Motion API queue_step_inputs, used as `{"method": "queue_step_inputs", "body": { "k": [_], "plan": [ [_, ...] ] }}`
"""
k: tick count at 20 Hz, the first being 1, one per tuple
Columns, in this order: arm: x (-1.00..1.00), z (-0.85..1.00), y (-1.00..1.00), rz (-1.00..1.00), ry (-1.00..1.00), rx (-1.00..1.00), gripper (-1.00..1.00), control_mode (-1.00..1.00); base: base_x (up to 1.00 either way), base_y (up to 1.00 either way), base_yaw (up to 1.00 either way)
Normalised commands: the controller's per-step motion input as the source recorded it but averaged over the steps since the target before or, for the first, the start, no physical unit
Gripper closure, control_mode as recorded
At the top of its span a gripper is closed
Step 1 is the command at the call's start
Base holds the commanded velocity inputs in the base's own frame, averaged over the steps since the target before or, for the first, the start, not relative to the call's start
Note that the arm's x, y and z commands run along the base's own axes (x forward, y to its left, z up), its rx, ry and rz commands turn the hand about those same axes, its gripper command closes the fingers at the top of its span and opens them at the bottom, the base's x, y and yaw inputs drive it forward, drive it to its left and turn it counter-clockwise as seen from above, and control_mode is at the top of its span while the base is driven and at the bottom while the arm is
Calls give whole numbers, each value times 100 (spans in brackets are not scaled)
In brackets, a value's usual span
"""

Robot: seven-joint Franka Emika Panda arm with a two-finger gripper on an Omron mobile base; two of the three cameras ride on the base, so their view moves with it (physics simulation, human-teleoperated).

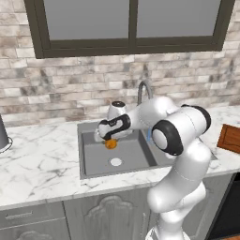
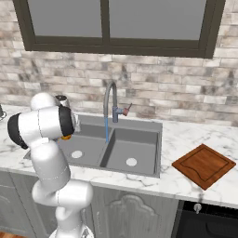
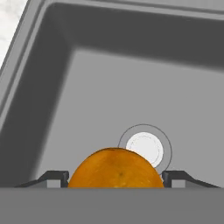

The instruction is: Pick the orange from the sink and place it on the cutting board to airdry. Then turn off the sink faucet.

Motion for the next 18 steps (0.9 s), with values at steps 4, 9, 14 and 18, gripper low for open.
{"method": "queue_step_inputs", "body": {
  "k": [4,9,14,18],
  "plan": [
    [-4,43,-20,0,0,0,100,-100,0,0,0],
    [-8,40,-16,0,1,1,100,-100,0,0,0],
    [-12,38,-11,0,4,1,100,-100,0,0,0],
    [-20,29,-7,0,5,0,100,-100,0,0,0]
  ]
}}
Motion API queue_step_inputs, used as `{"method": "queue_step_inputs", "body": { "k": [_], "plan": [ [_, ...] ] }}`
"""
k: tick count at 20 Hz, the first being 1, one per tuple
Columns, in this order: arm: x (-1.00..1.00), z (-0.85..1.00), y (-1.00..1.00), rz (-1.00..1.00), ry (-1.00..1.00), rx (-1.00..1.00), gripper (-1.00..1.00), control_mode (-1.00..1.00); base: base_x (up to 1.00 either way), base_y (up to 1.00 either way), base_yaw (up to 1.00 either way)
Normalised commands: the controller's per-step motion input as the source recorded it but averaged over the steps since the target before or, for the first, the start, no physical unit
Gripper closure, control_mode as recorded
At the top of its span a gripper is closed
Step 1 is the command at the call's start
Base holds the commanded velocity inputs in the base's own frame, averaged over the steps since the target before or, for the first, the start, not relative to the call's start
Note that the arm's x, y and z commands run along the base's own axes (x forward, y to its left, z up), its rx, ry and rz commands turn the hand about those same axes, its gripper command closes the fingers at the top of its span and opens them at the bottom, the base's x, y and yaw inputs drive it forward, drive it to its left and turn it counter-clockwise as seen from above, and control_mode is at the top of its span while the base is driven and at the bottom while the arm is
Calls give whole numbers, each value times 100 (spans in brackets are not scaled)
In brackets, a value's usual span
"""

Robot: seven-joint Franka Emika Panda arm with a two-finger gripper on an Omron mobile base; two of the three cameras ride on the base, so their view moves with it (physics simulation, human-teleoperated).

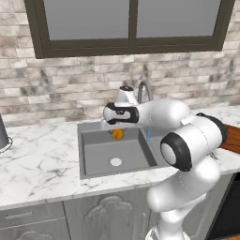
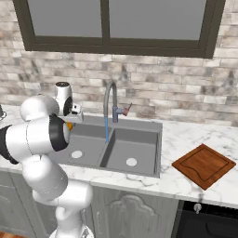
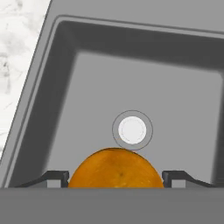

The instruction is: Pick the orange from the sink and place it on the cutting board to airdry. Then turn off the sink faucet.

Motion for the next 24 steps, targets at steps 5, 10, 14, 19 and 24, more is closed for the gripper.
{"method": "queue_step_inputs", "body": {
  "k": [5,10,14,19,24],
  "plan": [
    [-35,25,-13,0,1,0,100,-100,0,0,0],
    [-55,28,-22,0,0,0,100,-100,0,0,0],
    [-60,28,-18,0,0,0,100,-100,0,0,0],
    [-60,22,-7,0,0,0,100,-100,0,0,0],
    [-56,19,-4,0,0,0,100,-100,0,0,0]
  ]
}}
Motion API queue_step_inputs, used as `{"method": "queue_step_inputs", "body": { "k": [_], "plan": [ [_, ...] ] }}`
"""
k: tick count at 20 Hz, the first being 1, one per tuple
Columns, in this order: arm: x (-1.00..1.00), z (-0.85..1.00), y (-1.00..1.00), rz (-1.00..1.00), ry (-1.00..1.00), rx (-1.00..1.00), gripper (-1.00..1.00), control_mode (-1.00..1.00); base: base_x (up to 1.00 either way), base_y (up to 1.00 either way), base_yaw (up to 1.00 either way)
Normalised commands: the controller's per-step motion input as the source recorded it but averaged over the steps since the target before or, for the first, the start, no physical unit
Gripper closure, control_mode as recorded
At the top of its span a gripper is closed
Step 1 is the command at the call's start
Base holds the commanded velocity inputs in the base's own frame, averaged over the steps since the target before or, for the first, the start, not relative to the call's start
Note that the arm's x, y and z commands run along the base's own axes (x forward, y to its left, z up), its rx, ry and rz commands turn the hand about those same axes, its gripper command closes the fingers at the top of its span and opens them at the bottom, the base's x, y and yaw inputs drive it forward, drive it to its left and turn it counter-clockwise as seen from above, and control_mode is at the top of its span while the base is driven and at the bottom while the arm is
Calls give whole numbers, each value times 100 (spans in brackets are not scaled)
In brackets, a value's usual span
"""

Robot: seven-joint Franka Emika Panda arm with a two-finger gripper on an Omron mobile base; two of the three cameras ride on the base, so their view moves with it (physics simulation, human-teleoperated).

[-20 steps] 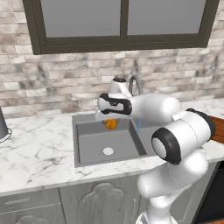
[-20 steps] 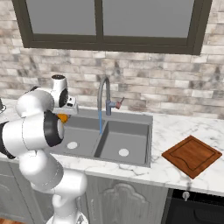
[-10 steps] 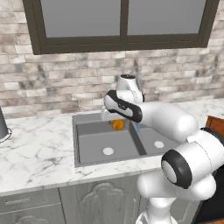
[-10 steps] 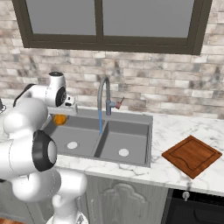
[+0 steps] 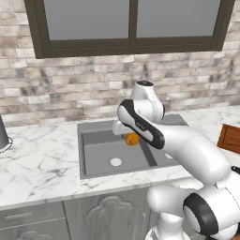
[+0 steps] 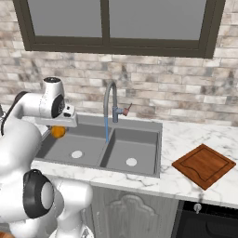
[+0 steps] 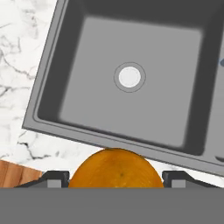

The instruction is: Pick the orange from the sink and place it on the cutting board to airdry. Then turn off the sink faucet.

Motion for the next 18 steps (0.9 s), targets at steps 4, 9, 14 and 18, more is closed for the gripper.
{"method": "queue_step_inputs", "body": {
  "k": [4,9,14,18],
  "plan": [
    [-57,24,-13,0,0,0,100,-100,0,0,0],
    [-51,29,-22,0,0,0,100,-100,0,0,0],
    [-45,20,-27,-1,0,0,100,-100,0,0,0],
    [-46,15,-36,-2,0,0,100,-100,0,0,0]
  ]
}}
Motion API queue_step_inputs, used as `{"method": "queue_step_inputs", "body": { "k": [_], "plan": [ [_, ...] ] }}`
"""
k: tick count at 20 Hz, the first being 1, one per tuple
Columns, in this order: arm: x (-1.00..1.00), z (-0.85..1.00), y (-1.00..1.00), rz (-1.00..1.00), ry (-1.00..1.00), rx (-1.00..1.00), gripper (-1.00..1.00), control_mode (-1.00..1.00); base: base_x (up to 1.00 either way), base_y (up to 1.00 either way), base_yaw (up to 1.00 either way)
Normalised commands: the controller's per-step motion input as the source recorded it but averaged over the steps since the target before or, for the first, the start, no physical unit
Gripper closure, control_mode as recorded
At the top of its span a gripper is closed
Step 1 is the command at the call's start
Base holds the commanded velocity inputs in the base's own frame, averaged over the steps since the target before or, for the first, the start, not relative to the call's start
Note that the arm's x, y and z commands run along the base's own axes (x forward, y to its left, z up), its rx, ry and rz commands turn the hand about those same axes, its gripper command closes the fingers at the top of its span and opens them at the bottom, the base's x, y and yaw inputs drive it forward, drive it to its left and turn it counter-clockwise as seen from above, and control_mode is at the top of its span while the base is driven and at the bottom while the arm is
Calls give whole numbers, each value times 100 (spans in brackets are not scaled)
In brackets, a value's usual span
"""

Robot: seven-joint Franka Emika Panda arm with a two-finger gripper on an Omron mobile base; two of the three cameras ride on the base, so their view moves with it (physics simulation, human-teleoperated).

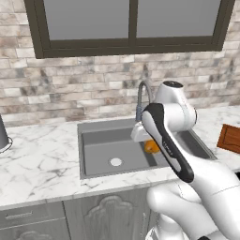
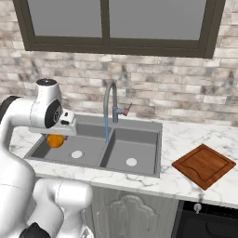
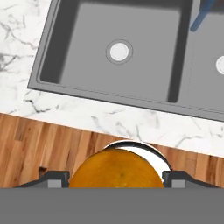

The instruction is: Pick the orange from the sink and place it on the cutting board to airdry. Then turn off the sink faucet.

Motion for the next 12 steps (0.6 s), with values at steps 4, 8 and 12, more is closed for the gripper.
{"method": "queue_step_inputs", "body": {
  "k": [4,8,12],
  "plan": [
    [-45,14,-39,-3,-1,0,100,-100,0,0,0],
    [-37,16,-32,-5,-1,0,100,-100,0,0,0],
    [-21,26,-25,-11,-1,0,100,-100,0,0,0]
  ]
}}
